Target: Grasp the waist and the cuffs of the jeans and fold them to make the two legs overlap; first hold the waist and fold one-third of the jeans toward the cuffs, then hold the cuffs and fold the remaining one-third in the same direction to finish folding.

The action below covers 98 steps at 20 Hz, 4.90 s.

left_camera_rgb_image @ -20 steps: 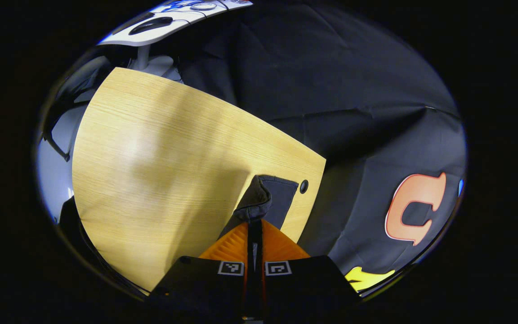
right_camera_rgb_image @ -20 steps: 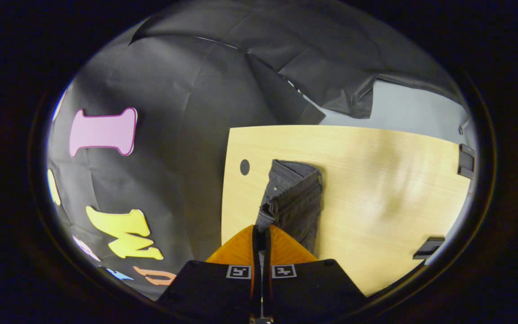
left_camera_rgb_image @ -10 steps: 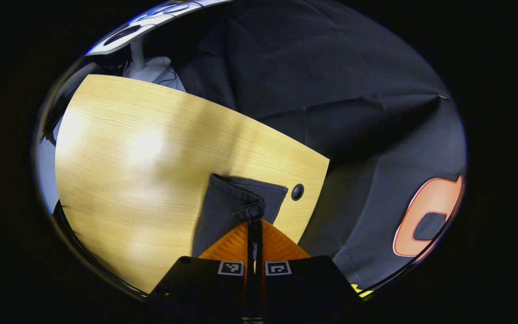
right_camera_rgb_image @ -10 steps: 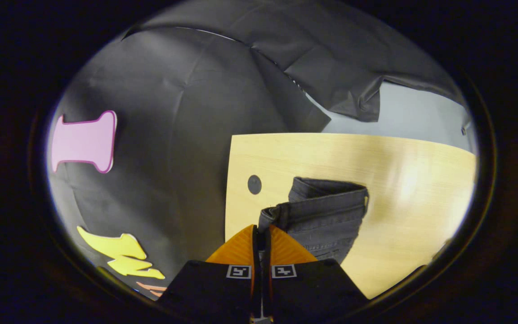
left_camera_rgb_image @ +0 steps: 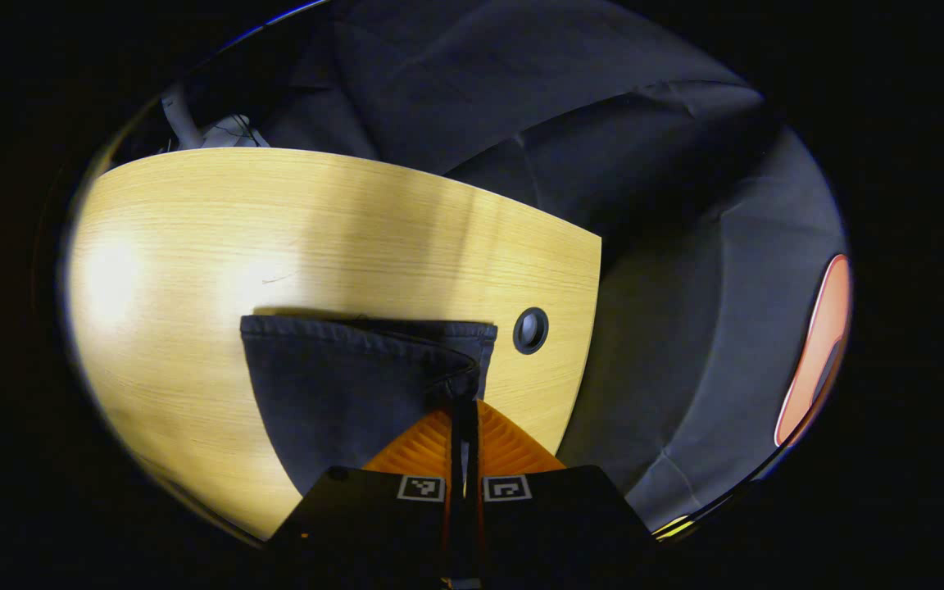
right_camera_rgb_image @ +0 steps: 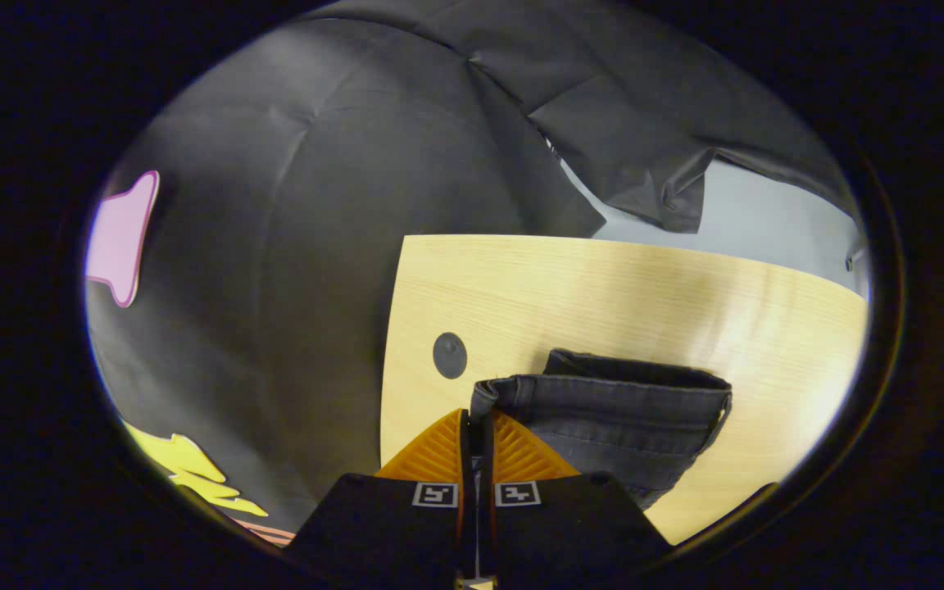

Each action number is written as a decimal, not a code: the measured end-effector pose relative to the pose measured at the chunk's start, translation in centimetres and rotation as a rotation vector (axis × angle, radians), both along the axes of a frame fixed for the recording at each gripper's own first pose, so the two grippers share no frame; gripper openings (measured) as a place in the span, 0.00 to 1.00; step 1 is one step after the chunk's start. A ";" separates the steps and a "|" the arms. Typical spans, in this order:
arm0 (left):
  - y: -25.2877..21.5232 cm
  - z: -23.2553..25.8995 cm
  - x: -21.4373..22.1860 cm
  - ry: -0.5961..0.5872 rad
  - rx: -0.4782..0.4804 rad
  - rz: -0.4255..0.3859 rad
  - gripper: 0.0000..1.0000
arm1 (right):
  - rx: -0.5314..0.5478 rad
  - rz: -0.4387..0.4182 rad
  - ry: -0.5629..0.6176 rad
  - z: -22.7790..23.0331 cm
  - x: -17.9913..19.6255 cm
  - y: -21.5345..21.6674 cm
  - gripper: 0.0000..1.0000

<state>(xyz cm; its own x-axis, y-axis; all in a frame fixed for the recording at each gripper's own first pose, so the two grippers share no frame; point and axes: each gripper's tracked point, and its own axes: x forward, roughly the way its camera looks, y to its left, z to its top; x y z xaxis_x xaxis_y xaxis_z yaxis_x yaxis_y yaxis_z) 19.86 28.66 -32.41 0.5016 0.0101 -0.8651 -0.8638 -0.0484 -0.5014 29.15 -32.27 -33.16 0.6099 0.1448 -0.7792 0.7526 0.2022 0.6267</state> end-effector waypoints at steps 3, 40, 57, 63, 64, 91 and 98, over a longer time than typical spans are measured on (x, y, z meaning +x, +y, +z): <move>-0.7 0.9 1.5 -0.009 0.013 -0.062 0.03 | -0.008 0.018 0.015 -0.7 -0.4 -0.4 0.02; -12.5 17.8 -9.3 -0.316 1.196 -0.786 0.98 | -0.508 0.313 -0.178 2.0 -20.0 -0.1 0.97; -17.0 15.0 -14.9 -0.191 1.119 -0.809 0.98 | -0.303 0.172 -0.167 -5.2 -9.6 -2.6 0.92; -16.5 12.8 -14.9 -0.172 1.040 -0.805 0.98 | -0.334 0.172 -0.148 -6.0 -9.4 -3.4 0.39; -16.1 12.3 -15.0 -0.165 1.020 -0.800 0.98 | -0.343 0.177 -0.156 -5.9 -9.1 -3.3 0.34; -1.6 10.9 -17.6 -0.238 1.034 -0.734 0.98 | -0.878 0.945 -0.552 8.3 -7.9 42.5 0.14; 0.7 9.2 -18.8 -0.200 0.996 -0.724 0.98 | -0.931 1.163 -0.487 -1.9 -10.2 51.2 0.10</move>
